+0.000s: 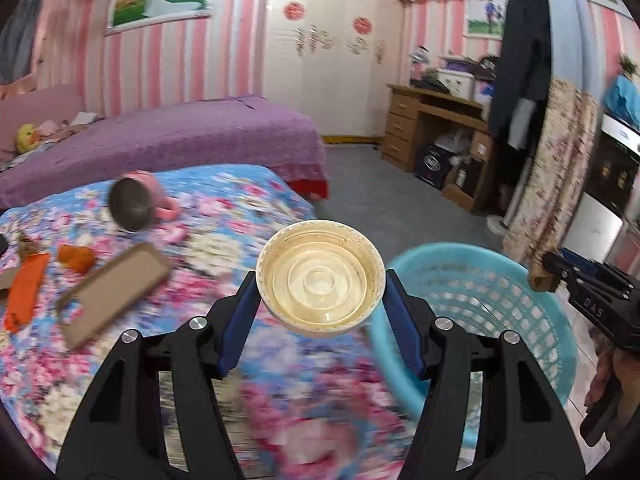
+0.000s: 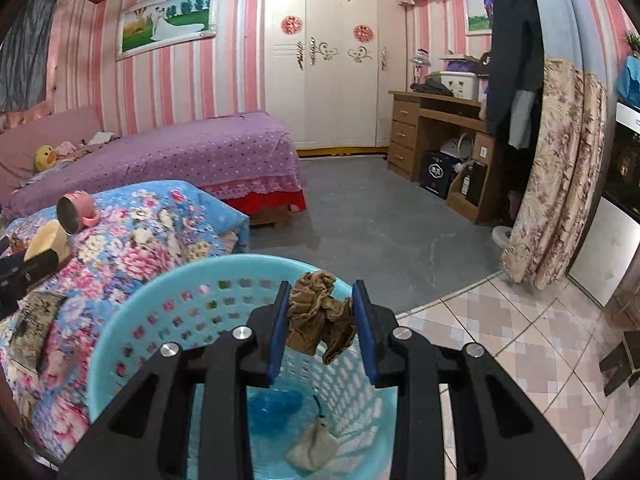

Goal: Collect trash
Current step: 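Drop the cream bowl into the basket with the left tool while the right tool holds the paper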

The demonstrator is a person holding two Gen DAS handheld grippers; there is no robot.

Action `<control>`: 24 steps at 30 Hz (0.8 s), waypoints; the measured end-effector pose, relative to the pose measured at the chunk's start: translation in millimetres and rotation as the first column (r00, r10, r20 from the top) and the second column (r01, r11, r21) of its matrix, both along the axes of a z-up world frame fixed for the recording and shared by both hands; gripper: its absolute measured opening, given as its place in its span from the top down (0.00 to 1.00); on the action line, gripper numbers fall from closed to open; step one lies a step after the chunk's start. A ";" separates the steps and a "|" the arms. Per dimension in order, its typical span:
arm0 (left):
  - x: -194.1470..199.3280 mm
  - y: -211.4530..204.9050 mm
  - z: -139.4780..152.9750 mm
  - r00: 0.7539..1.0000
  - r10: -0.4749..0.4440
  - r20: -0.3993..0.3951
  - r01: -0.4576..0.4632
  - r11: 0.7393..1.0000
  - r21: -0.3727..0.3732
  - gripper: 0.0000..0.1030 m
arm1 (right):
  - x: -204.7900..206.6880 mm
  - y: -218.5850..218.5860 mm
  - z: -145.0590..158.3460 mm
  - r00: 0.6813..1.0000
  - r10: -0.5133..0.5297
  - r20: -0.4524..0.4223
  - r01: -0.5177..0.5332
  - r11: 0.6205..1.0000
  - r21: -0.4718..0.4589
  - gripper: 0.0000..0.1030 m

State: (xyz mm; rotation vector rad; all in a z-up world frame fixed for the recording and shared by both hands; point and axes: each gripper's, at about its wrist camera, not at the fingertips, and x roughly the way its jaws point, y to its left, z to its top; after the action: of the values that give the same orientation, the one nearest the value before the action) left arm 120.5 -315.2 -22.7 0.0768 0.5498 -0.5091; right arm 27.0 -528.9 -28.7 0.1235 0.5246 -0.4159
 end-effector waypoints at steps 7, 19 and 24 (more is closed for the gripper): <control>-11.8 -53.1 -13.0 0.995 -0.092 -0.038 0.093 0.995 0.034 0.41 | -4.8 -15.1 -8.8 1.000 -0.016 -0.012 0.016 1.000 0.026 0.70; -7.8 -60.1 -12.1 0.994 -0.105 -0.025 0.106 0.994 0.038 0.16 | -4.2 -12.7 -9.0 1.000 -0.014 -0.005 0.014 0.999 0.036 0.70; -3.6 -46.3 -6.1 0.998 -0.050 0.027 0.048 0.996 0.079 0.09 | -2.7 -10.6 -8.4 1.000 -0.015 -0.007 0.015 0.999 0.030 0.70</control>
State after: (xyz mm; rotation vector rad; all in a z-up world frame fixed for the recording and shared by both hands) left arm 117.0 -361.5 -28.8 0.1727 0.5407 -0.5336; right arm 24.3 -539.4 -37.1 0.1553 0.5367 -0.4235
